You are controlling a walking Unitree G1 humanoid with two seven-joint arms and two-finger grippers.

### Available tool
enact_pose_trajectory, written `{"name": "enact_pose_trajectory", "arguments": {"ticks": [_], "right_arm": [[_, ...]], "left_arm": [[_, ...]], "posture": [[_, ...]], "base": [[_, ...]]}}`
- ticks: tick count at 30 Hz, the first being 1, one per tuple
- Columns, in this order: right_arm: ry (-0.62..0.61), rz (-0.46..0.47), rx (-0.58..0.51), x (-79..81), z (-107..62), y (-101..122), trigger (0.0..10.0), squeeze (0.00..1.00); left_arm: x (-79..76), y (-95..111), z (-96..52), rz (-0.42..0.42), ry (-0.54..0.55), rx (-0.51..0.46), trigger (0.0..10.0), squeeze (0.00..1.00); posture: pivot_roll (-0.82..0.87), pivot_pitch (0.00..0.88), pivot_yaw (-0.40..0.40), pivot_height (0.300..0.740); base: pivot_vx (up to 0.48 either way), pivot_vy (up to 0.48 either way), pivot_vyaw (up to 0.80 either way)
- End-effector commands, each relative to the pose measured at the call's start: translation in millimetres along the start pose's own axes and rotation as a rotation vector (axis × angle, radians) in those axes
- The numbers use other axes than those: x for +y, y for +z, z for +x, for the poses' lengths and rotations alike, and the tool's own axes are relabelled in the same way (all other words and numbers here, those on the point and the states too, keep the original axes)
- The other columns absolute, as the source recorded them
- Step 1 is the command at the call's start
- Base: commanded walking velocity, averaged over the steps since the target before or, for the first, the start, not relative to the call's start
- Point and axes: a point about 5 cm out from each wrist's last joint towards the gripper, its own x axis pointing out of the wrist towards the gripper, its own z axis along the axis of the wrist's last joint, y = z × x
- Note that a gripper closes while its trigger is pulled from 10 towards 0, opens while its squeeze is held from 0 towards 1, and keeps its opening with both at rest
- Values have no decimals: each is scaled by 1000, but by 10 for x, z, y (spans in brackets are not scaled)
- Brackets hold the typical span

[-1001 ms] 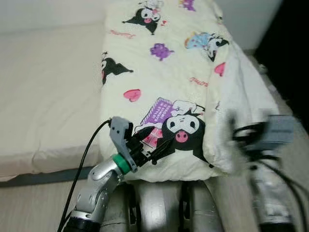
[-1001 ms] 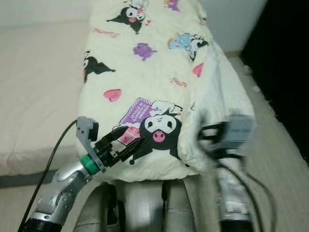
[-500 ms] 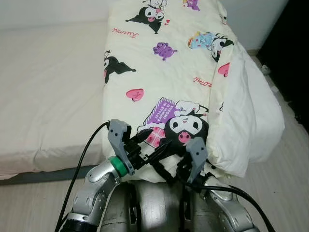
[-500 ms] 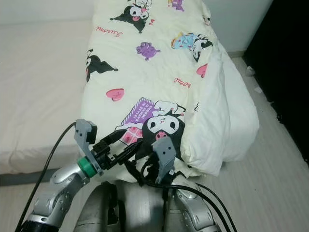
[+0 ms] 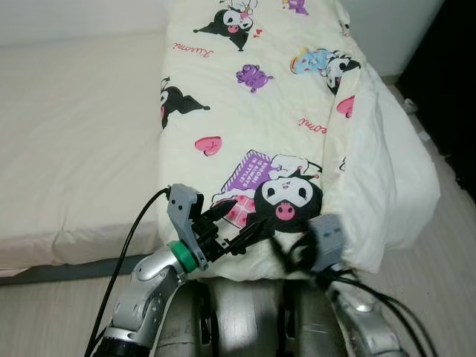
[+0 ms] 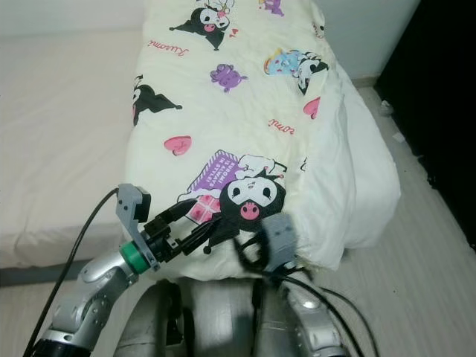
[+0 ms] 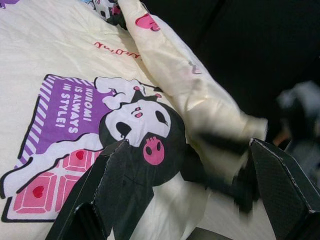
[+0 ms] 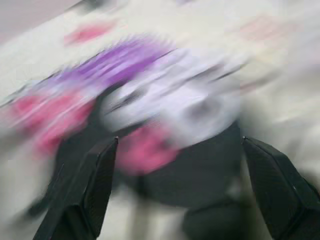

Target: Clean up the room

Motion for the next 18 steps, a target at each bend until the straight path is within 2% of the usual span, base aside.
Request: {"name": "enact_pose_trajectory", "arguments": {"ticks": [1, 2, 3, 4, 5, 6, 8, 9, 10, 11, 12, 13, 14, 15, 16, 17, 18], "right_arm": [[-174, -71, -85, -275, -80, 127, 10000, 0], [-279, -127, -105, -439, -128, 188, 10000, 0], [-279, -127, -105, -439, -128, 188, 10000, 0], [-413, -181, -101, -649, -213, 219, 10000, 0], [-413, -181, -101, -649, -213, 219, 10000, 0], [-567, -227, -77, -891, -337, 236, 10000, 0], [-567, -227, -77, -891, -337, 236, 10000, 0], [-723, -258, -57, -1129, -479, 257, 10000, 0], [-723, -258, -57, -1129, -479, 257, 10000, 0], [-872, -273, -44, -1348, -627, 289, 10000, 0], [-872, -273, -44, -1348, -627, 289, 10000, 0], [-996, -298, -60, -1544, -748, 373, 10000, 0], [-996, -298, -60, -1544, -748, 373, 10000, 0], [-1062, -303, -92, -1657, -803, 461, 10000, 0], [-1053, -285, -148, -1682, -772, 554, 10000, 0], [-1053, -285, -148, -1682, -772, 554, 10000, 0], [-948, -268, -259, -1575, -623, 676, 10000, 0]], "left_arm": [[-1, -45, -35, -9, -2, 18, 10000, 0], [-2, -44, -34, -11, -4, 18, 10000, 0], [-2, -44, -34, -11, -4, 18, 10000, 0], [-6, -45, -33, -12, -6, 19, 10000, 0], [-6, -45, -33, -12, -6, 19, 10000, 0], [-14, -47, -33, -14, -9, 19, 10000, 0], [-14, -47, -33, -14, -9, 19, 10000, 0], [-28, -53, -32, -19, -14, 21, 10000, 0], [-28, -53, -32, -19, -14, 21, 10000, 0], [-42, -62, -33, -23, -20, 23, 10000, 0], [-42, -62, -33, -23, -20, 23, 10000, 0], [-56, -70, -32, -26, -26, 25, 10000, 0], [-56, -70, -32, -26, -26, 25, 10000, 0], [-64, -74, -30, -29, -29, 27, 10000, 0], [-67, -71, -23, -31, -31, 26, 10000, 0], [-67, -71, -23, -31, -31, 26, 10000, 0], [-65, -60, -15, -33, -29, 21, 10000, 0]], "posture": [[-96, 154, 113, 635], [-95, 156, 112, 635], [-95, 156, 112, 635], [-95, 156, 113, 635], [-95, 156, 113, 635], [-94, 158, 113, 635], [-94, 158, 113, 635], [-94, 159, 114, 635], [-94, 159, 114, 635], [-94, 160, 115, 635], [-94, 160, 115, 635], [-97, 163, 119, 635], [-97, 163, 119, 635], [-96, 164, 120, 635], [-95, 165, 120, 635], [-95, 165, 120, 635], [-94, 165, 120, 635]], "base": [[0, 0, 0], [0, 0, 0], [0, 0, 0], [0, 0, 0], [0, 0, 0], [0, 0, 0], [0, 0, 0], [0, 0, 0], [0, 0, 0], [0, 0, 0], [0, 0, 0], [0, 0, 0], [0, 0, 0], [0, 0, 0], [0, 0, 0], [0, 0, 0], [0, 0, 0]]}}
